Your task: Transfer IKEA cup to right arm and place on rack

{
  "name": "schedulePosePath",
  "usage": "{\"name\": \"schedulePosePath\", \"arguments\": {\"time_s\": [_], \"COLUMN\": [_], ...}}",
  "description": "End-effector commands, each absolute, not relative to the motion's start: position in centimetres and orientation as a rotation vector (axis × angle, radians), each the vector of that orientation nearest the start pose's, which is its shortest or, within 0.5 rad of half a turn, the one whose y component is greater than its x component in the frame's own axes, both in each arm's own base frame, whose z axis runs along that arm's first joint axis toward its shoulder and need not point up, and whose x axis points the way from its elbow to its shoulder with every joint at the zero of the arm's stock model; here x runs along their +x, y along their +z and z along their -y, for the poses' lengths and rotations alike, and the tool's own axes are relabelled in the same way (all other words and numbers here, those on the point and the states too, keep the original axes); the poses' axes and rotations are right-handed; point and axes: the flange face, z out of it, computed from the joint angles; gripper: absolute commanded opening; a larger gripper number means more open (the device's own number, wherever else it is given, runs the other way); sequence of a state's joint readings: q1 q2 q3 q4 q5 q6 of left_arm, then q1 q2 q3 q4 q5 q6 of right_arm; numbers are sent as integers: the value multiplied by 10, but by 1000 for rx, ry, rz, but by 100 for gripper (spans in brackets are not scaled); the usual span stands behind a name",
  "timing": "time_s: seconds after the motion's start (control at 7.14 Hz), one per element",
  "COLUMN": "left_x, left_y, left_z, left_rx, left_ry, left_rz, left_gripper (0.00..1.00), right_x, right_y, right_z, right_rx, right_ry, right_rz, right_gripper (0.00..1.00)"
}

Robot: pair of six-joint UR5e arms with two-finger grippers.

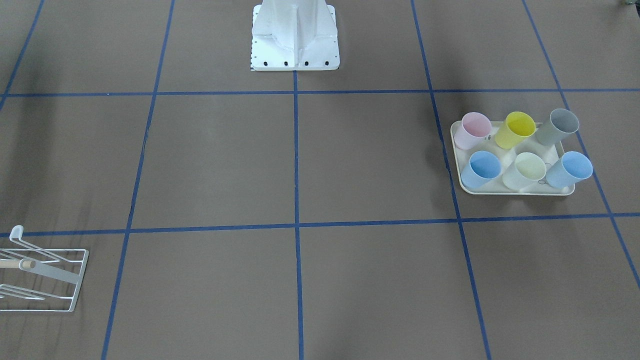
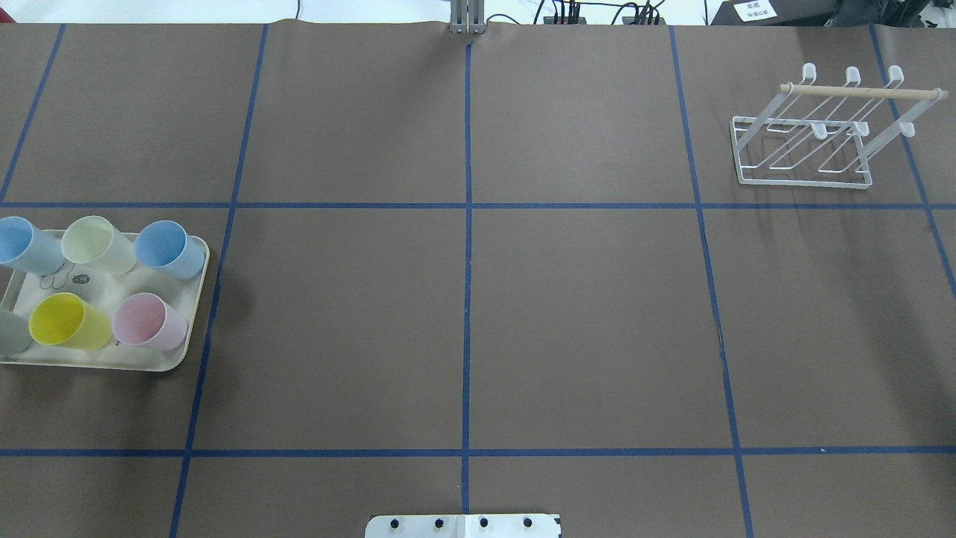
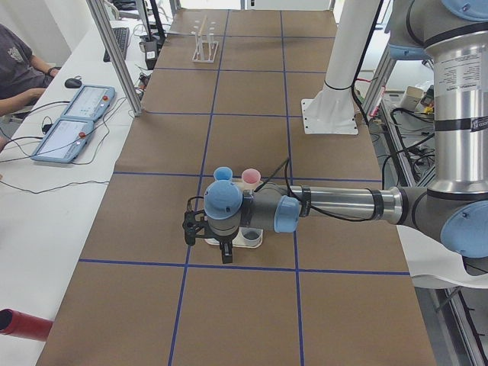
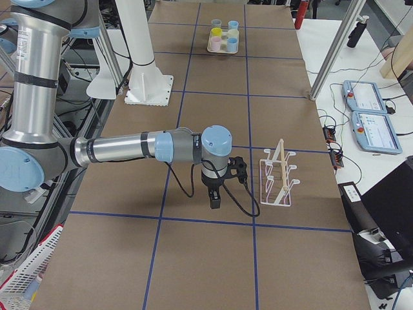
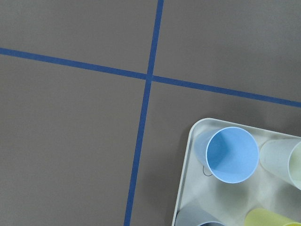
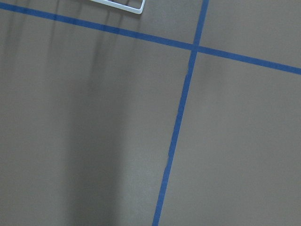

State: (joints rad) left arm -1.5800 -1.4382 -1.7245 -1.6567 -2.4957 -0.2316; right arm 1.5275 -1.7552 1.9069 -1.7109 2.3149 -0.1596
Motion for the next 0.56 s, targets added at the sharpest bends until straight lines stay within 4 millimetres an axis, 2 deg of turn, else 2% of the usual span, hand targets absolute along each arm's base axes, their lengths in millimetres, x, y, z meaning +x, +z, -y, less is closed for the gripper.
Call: {"name": "schedulePosePath", "arguments": {"time_s": [0.0,0.42], "left_x": [-58,-57], "left_y": [609,605], "left_z": [441,438], "left_rx": [37,40], "left_ry": [-151,-146], "left_rz": [-924,-937], "left_gripper": [100,100], "right_x": [48,47], "right_y": [605,619], "right_z": [406,408], "right_rx": [37,16], "right_ry": [-187,-178], "right_rz": [758,765], "right_gripper": [100,100]}}
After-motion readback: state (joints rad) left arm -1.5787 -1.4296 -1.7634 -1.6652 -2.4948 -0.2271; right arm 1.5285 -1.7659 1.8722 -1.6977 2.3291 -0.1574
